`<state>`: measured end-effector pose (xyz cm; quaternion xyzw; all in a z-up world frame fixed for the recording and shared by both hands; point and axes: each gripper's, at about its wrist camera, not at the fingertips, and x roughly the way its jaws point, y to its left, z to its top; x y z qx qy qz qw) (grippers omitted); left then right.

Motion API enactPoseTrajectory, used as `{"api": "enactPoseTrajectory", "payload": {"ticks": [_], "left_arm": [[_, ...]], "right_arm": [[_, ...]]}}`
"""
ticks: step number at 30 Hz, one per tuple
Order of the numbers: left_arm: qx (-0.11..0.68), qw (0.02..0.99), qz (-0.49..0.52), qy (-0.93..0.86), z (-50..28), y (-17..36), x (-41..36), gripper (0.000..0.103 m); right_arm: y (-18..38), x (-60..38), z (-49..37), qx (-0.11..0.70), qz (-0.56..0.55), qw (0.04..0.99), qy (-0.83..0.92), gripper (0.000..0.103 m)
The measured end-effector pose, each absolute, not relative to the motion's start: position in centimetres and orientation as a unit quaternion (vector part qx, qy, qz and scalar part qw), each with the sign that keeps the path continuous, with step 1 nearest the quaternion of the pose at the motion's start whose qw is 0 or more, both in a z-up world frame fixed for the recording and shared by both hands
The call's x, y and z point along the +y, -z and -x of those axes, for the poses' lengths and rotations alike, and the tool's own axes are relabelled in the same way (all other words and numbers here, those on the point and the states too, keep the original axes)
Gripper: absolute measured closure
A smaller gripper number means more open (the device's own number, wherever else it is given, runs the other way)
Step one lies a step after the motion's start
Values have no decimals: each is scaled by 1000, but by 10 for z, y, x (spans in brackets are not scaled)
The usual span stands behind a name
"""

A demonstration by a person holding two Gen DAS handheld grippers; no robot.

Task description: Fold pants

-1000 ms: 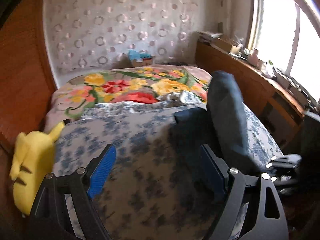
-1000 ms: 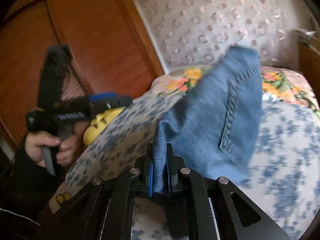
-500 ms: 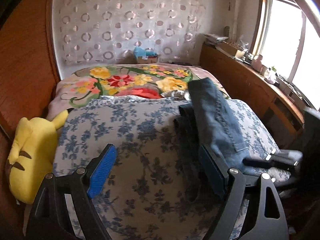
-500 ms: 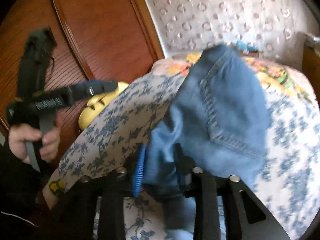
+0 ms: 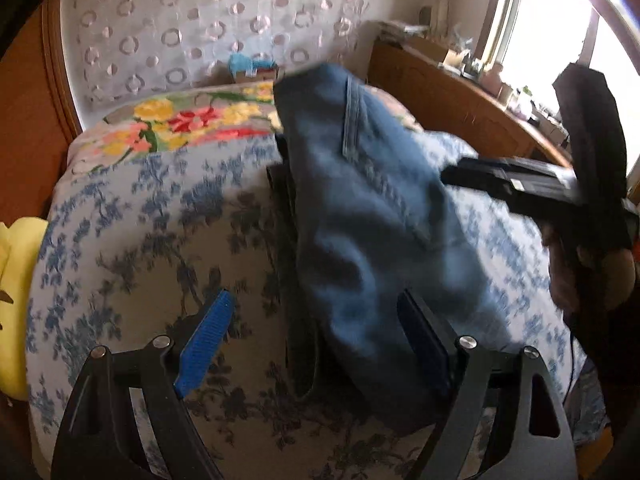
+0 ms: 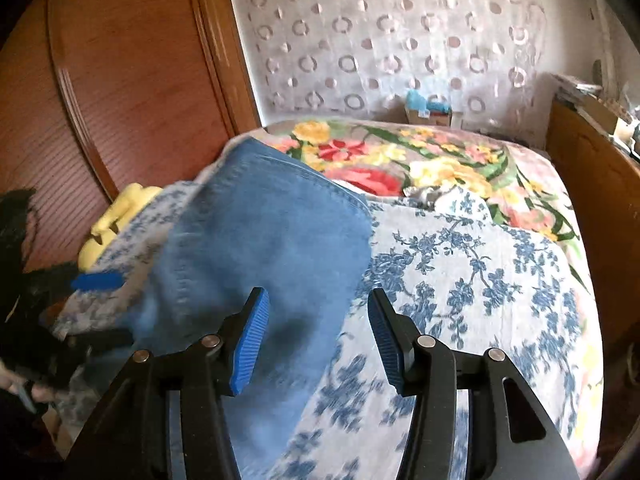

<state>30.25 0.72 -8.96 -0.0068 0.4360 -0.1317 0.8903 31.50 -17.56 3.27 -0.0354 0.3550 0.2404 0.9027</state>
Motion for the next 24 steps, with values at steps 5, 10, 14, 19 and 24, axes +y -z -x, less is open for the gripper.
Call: {"api": "enactPoseTrajectory", "payload": {"ticks": [5,10,14,19,24], "left_arm": [[453,883,20,123,-299,108,12,18],[451,880,49,137,-294,115,17,27],[448,875,72,169,-290,114,17,50],[434,881,66,177,-283,108,14,87],[433,881,75,176,-280,104,21,94]], "right_arm": [[-25,-158,-356,380,27,888,-259,34],[-3,-150,-382,414,11,869,-270,31],[3,-144,-392,418,-10,860,-293,31],[6,-142,-392,417,-17,854,-310,42],[1,-140,-392,403,-18,850,-338,72]]}}
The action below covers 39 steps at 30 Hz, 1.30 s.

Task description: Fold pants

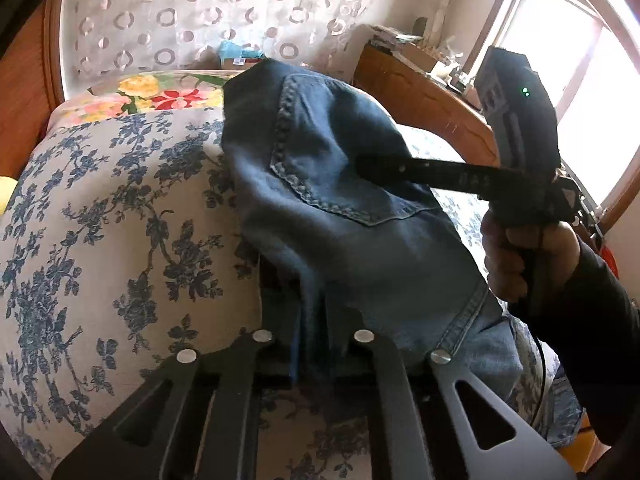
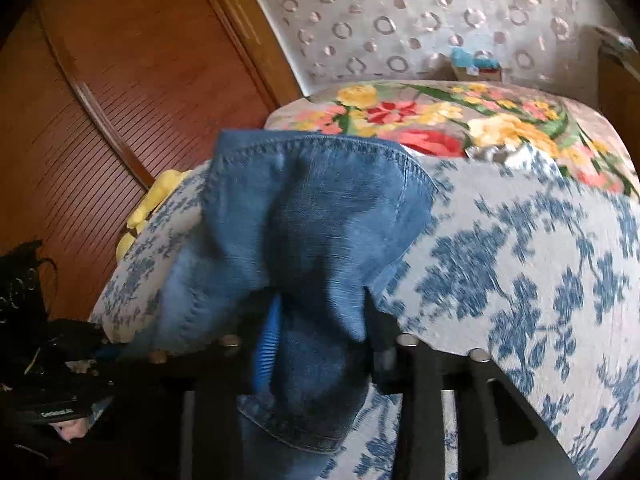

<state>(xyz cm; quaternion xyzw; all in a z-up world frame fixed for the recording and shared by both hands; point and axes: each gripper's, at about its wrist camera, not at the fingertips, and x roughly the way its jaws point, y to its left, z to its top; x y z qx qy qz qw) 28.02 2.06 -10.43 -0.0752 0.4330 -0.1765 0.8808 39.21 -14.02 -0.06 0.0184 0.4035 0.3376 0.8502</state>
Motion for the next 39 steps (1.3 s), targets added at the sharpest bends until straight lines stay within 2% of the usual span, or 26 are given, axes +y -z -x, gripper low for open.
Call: {"api": "enactPoseTrajectory", "payload": {"ticks": [4,13,28,35,39], "left_arm": [[425,885,90,165,-275,99,36,95],[402,901,121,114,-259,88,98,95],[345,929,136,1,-253,61,243,96],[343,931,124,4,-291,65,270,96],[369,922,114,20,-316,84,264,96]], "right_arm": [[-4,-128,-397,384,-16,851,-357,79],[-16,-57,-400,343,3,843,-414,84],[-12,96,-427,309,-56,820,-479,85],[18,113,-458,327,-118,830,-436,85],[37,112,-476,347,-92,848,-390,82]]}}
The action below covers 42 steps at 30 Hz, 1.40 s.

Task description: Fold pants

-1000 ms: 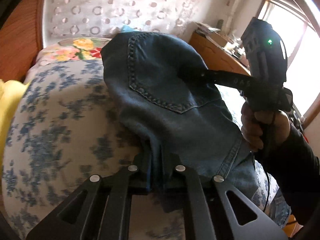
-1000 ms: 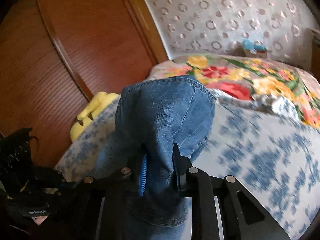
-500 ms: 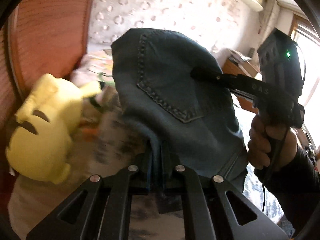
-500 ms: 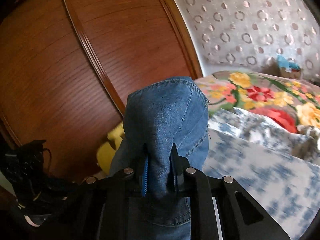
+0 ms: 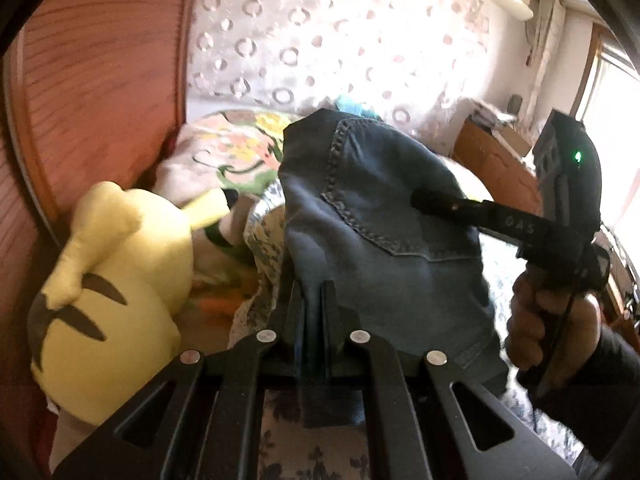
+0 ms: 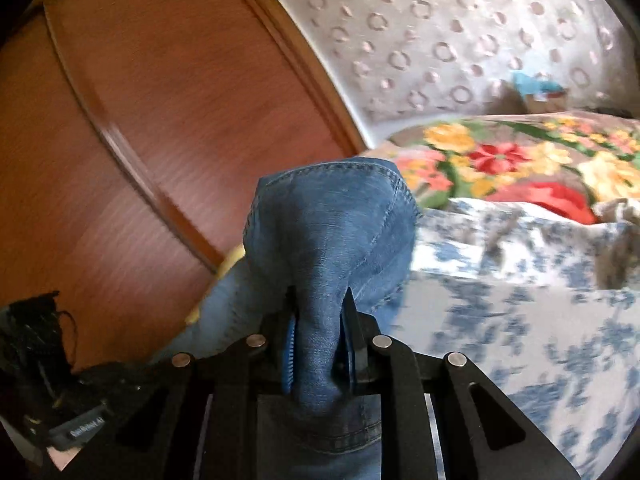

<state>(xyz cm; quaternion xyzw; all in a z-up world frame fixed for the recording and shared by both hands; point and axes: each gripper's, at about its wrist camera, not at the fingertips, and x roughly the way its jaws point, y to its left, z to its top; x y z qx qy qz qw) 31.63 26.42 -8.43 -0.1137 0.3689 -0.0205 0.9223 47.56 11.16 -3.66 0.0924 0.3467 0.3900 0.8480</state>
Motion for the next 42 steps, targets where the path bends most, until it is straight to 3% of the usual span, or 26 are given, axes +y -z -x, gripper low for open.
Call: {"api": "enactPoseTrajectory", "payload": {"ticks": [3,5,19,27,32,42], "left_arm": [[377,919,108,28,-326,93,260,96],[379,919,105,26,-329,93,259,96],[387,916,103,13,-332,93,256,96],[381,920,91,10,-333,86,258,96],[379,921,84,1,-328,80,264,96],[381,922,72,-20,-300,75,261,96]], "right_arm": [[45,111,-486,358,-40,859,-364,71],[48,108,-489,364,-1,868,-339,58],[43,93,-434,425,33,821,-381,58],[58,79,-412,463,-18,804,-373,58],[60,88,-399,475,-33,783,-401,66],[58,71,-381,422,20,822,-381,66]]}}
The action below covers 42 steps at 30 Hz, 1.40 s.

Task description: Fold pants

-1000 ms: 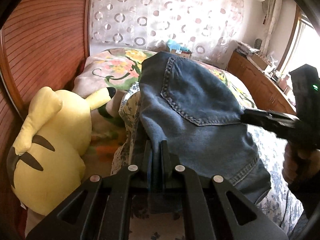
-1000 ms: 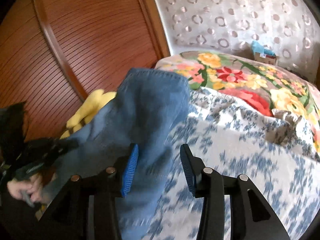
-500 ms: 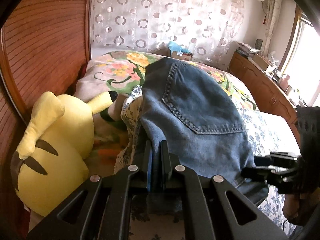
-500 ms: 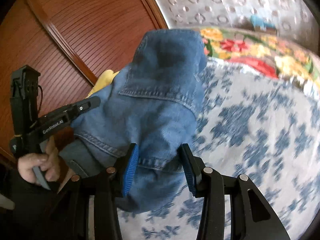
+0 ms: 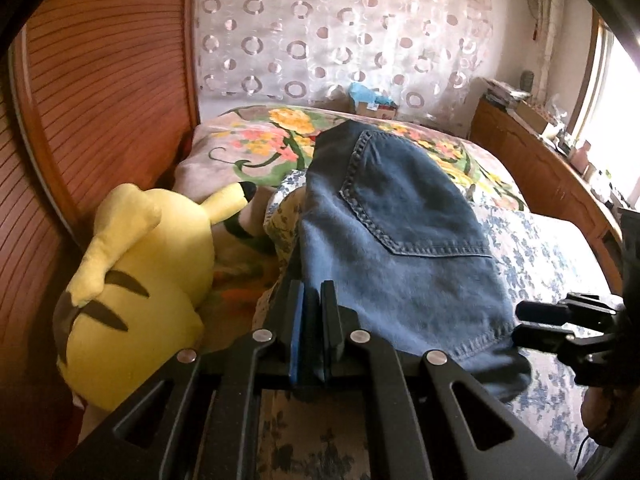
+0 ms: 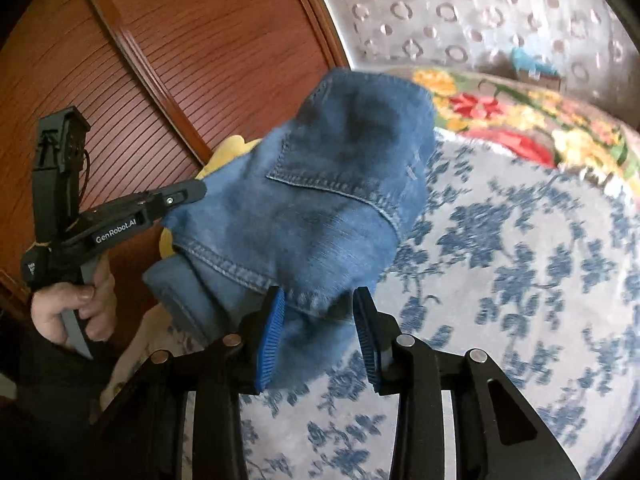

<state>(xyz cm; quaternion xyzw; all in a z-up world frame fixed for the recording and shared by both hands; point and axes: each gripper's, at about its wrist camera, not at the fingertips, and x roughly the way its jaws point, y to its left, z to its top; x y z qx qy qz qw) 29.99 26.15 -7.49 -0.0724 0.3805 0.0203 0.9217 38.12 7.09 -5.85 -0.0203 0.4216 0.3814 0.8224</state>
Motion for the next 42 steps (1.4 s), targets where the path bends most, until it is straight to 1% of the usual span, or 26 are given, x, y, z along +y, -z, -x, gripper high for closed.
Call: {"api": "enactPoseTrajectory", "payload": {"ticks": [9,18,24,25,27,29,31,33,35,36,37,39,42], "left_arm": [[337,939,64,-35,-252,35,237,95],[296,954,38,-14,-204,0,169,95],[281,959,17,12,-179,-11,119,94],[278,960,12,17,-174,-12,110,89],[272,962,5,27,-166,-15,95,82],[266,963,-1,38,-157,-18,81,77],[262,964,-4,48,-151,-20,70,63],[255,965,-6,60,-143,-22,59,55],[250,966,-6,70,-135,-24,47,42],[247,966,-4,75,-132,-24,44,30],[244,967,-2,80,-128,-24,41,23],[240,967,1,84,-122,-25,35,19],[237,968,-6,79,-111,-27,24,17]], "right_arm": [[43,7,-343,375,24,856,-355,66],[14,-65,-289,331,13,886,-324,66],[4,-113,-247,307,10,904,-298,66],[3,-121,-240,303,9,907,-294,66],[-3,-135,-226,296,7,911,-287,66],[-4,-150,-212,290,5,916,-277,66],[-8,-161,-196,283,4,920,-270,66],[-12,-168,-180,277,3,924,-264,66],[-17,-171,-166,270,5,928,-257,63],[-18,-175,-159,266,5,930,-253,63],[-18,-177,-154,264,5,931,-251,62],[-19,-183,-142,259,5,935,-244,61],[-22,-188,-126,249,8,940,-233,58]]}}
